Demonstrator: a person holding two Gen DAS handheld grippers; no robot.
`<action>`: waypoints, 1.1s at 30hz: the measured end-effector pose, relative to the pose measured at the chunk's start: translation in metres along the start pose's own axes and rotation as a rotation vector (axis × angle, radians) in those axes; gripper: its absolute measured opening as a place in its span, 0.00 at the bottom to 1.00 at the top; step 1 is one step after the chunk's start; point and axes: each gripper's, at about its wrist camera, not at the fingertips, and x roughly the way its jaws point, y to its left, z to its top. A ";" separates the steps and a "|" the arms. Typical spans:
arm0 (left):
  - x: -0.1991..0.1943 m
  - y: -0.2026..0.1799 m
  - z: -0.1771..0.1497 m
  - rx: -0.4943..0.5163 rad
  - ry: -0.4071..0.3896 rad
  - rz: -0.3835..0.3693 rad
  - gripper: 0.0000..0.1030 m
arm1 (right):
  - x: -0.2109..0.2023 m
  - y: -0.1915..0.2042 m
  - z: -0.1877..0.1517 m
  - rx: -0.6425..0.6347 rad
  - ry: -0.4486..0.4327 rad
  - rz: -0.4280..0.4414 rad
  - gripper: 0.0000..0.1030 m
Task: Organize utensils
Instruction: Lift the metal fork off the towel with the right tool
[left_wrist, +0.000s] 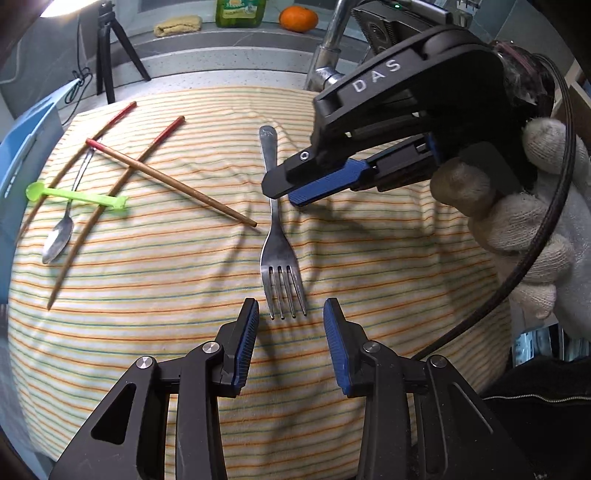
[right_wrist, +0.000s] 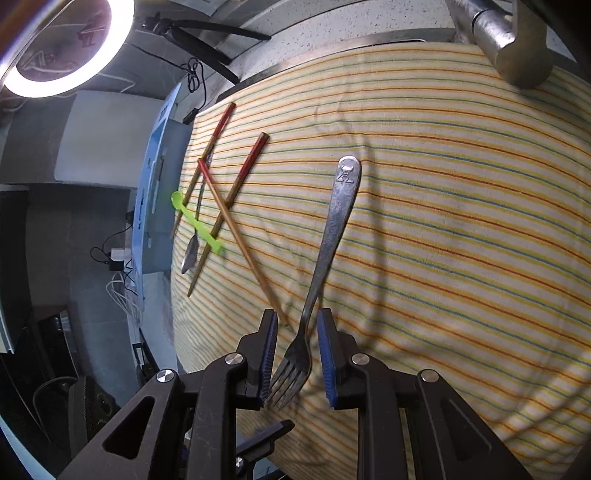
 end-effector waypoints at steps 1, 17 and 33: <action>0.002 0.000 0.000 0.002 0.002 0.002 0.34 | 0.002 -0.001 0.001 0.002 0.000 -0.002 0.20; 0.011 0.004 0.010 0.005 -0.016 -0.015 0.24 | 0.014 0.015 0.004 -0.089 -0.046 -0.097 0.14; 0.006 0.012 0.016 -0.043 -0.028 -0.107 0.21 | 0.002 -0.001 -0.002 -0.003 -0.059 -0.046 0.07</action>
